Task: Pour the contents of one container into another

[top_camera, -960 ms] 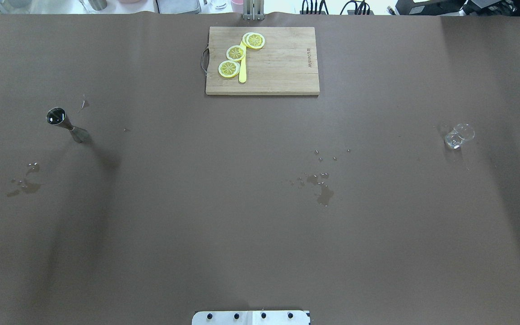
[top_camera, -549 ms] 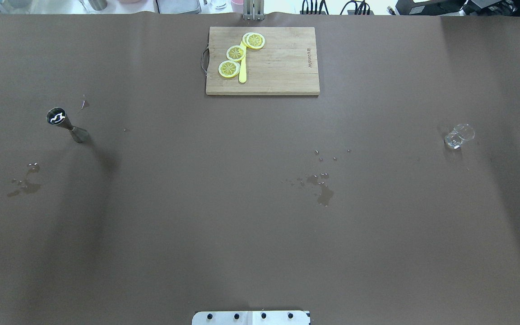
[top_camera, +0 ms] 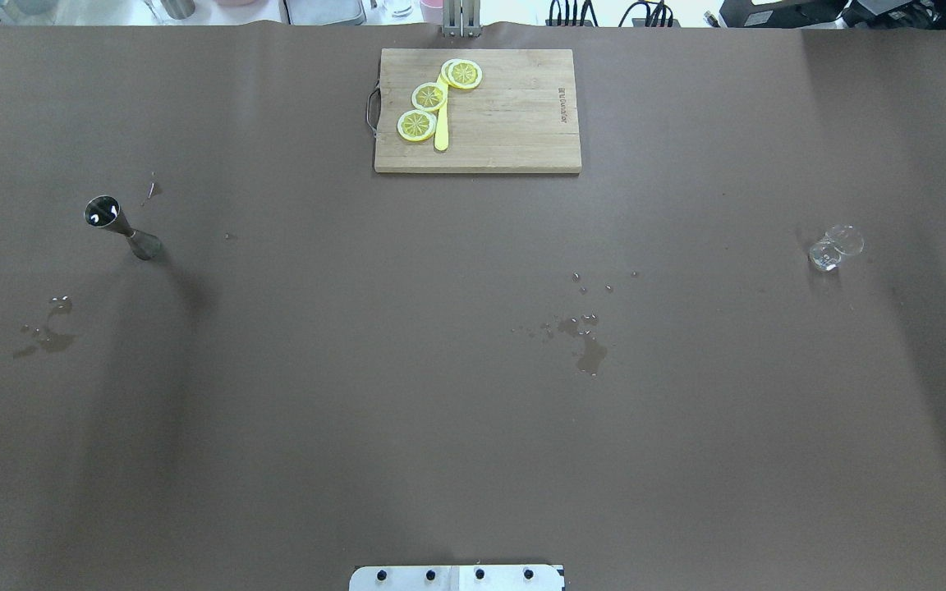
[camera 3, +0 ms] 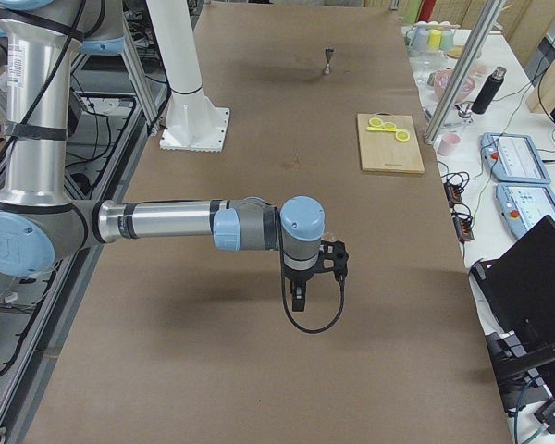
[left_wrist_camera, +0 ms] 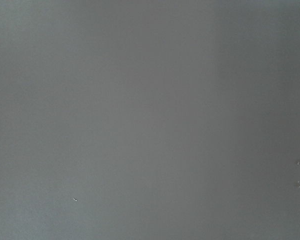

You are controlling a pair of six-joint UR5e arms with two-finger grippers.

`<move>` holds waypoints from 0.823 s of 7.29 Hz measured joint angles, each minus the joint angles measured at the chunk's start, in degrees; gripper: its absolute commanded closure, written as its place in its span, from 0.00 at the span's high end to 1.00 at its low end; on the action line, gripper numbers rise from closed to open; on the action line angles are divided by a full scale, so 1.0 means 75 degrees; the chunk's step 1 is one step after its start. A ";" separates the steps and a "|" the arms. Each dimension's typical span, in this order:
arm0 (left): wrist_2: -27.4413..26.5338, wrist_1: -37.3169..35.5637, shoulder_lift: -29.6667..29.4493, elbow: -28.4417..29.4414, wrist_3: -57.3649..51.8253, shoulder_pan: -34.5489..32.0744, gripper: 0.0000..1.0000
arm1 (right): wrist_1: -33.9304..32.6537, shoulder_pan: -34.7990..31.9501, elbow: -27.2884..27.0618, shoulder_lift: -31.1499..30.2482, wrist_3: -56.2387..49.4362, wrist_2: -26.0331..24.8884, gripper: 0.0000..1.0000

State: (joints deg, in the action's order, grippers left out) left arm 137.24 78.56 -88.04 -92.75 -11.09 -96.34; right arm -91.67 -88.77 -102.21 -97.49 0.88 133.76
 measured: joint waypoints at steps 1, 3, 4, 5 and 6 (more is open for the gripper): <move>0.0003 0.0007 0.0000 0.0018 0.0002 0.0000 0.98 | 0.0000 0.0000 0.0005 -0.0002 -0.0003 -0.0028 1.00; 0.0038 0.0012 -0.0003 0.0022 0.0007 0.0001 0.98 | 0.0000 0.0000 0.0013 0.0002 -0.0013 -0.0052 1.00; 0.0051 0.0016 -0.0004 0.0034 0.0005 0.0001 0.98 | 0.0000 0.0000 0.0018 0.0001 -0.0049 -0.0058 1.00; 0.0056 0.0021 -0.0007 0.0026 0.0003 0.0002 0.98 | 0.0000 0.0000 0.0027 -0.0004 -0.0126 -0.0064 1.00; 0.0058 0.0023 -0.0015 0.0012 0.0003 0.0002 0.98 | 0.0000 0.0000 0.0037 -0.0007 -0.0186 -0.0067 1.00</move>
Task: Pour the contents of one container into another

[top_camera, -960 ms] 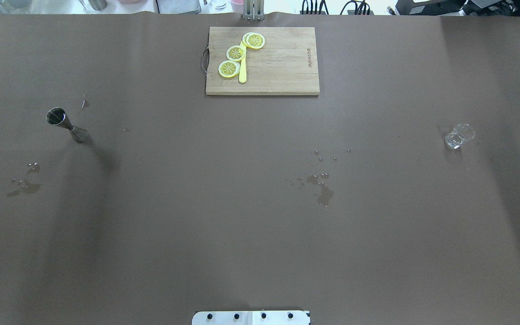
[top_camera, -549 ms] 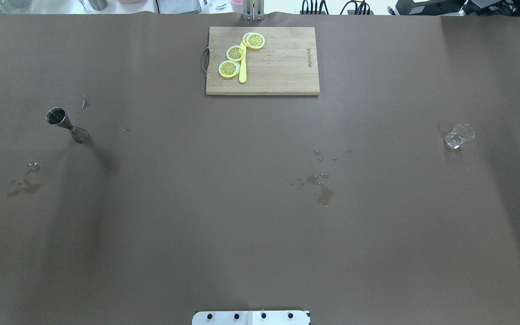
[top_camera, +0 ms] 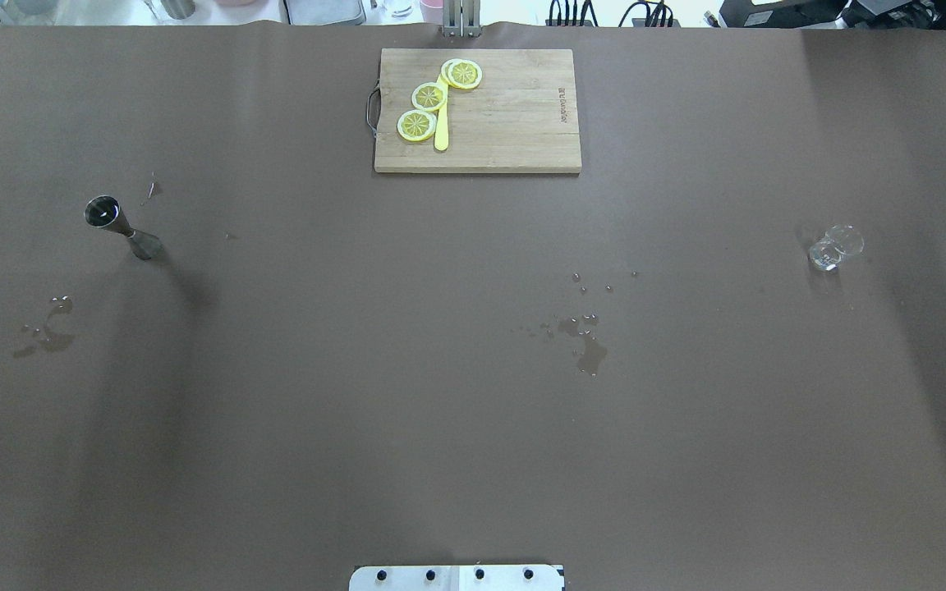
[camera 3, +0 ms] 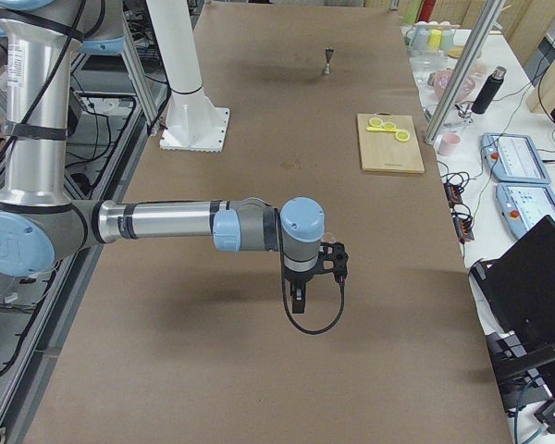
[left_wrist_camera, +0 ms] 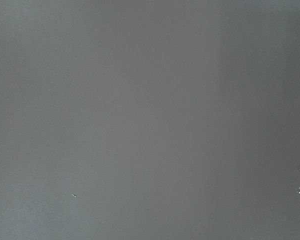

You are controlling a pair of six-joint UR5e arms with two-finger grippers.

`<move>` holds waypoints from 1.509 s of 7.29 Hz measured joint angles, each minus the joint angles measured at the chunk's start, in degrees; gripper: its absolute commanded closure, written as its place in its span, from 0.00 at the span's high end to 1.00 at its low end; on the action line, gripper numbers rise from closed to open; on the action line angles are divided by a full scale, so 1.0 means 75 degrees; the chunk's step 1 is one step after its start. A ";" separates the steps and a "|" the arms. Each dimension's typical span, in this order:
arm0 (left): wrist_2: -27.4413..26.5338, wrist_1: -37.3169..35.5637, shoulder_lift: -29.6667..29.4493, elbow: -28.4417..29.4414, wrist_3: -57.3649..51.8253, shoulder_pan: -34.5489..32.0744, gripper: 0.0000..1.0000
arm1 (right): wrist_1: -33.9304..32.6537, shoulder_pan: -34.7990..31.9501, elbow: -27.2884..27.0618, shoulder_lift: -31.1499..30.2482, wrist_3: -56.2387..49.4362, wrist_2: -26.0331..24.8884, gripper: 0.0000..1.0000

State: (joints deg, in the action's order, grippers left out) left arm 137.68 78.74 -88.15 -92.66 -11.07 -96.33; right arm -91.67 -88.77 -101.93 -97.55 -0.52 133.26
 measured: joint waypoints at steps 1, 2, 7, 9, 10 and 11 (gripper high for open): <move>-0.0002 0.0001 -0.0006 0.0006 0.0000 0.0000 0.98 | 0.0003 0.0000 0.0008 -0.0008 -0.0030 -0.0001 1.00; -0.0004 0.0002 -0.0009 0.0002 0.0000 0.0000 0.98 | 0.0011 0.0000 0.0018 -0.0020 -0.0042 -0.0002 1.00; -0.0005 0.0133 -0.0032 -0.0067 0.0028 0.0000 0.98 | 0.0033 0.0000 0.0052 -0.0037 -0.0038 -0.0002 1.00; -0.0005 0.0141 -0.0037 -0.0077 0.0036 0.0000 0.98 | 0.0035 0.0000 0.0063 -0.0045 -0.0037 -0.0002 1.00; -0.0003 0.0142 -0.0047 -0.0079 0.0039 0.0000 0.98 | 0.0035 0.0000 0.0064 -0.0048 -0.0036 -0.0002 1.00; 0.0000 0.0142 -0.0053 -0.0079 0.0037 0.0000 0.98 | 0.0035 0.0000 0.0063 -0.0048 -0.0036 -0.0002 1.00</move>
